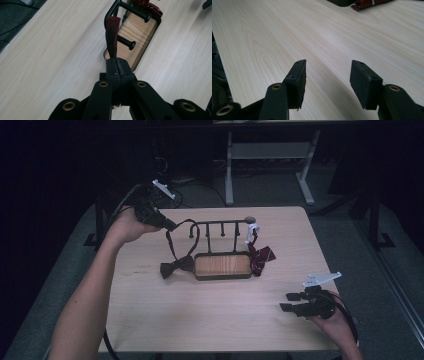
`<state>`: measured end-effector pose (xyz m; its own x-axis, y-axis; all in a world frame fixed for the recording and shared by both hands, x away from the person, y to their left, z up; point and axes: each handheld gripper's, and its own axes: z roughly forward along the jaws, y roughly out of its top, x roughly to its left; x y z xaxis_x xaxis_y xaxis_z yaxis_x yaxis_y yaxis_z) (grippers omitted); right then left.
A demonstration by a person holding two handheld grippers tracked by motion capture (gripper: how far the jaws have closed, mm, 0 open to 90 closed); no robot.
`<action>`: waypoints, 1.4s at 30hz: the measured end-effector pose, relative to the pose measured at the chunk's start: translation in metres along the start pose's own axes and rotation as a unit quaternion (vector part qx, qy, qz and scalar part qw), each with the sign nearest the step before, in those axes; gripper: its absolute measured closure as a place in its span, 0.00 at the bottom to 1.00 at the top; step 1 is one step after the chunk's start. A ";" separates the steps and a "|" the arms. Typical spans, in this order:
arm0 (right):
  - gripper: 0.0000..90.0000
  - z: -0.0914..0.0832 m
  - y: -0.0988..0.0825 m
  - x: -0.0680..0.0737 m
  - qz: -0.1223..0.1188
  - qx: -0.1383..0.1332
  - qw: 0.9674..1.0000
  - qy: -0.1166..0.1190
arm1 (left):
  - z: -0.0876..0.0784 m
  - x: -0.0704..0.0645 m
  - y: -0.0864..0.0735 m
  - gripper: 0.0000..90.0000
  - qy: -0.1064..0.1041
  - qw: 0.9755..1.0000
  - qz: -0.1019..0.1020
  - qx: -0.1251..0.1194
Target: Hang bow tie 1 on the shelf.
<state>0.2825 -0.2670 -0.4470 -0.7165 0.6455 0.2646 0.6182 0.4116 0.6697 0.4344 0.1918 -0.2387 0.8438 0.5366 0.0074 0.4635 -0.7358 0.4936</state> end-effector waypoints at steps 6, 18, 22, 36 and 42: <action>0.52 0.001 0.000 0.000 -0.001 0.001 1.000 0.000 | 0.005 0.005 0.000 0.99 0.003 1.000 -0.011 0.004; 0.52 0.000 0.000 0.000 -0.001 -0.001 1.000 0.000 | 0.014 0.009 0.005 0.99 0.009 1.000 -0.017 0.021; 0.52 0.000 0.000 0.000 -0.001 0.000 1.000 -0.001 | 0.017 0.010 0.007 0.99 0.014 0.999 -0.017 0.030; 0.52 0.000 0.000 0.000 0.000 0.000 1.000 -0.003 | 0.015 0.008 0.011 0.90 0.033 0.999 -0.015 0.031; 0.52 0.001 0.000 0.002 0.000 0.003 1.000 -0.004 | 0.013 0.006 0.008 0.84 0.036 0.999 -0.017 0.028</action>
<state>0.2817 -0.2653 -0.4468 -0.7138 0.6511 0.2581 0.6198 0.4155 0.6658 0.4470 0.1841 -0.2458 0.8063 0.5889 0.0556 0.5081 -0.7377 0.4446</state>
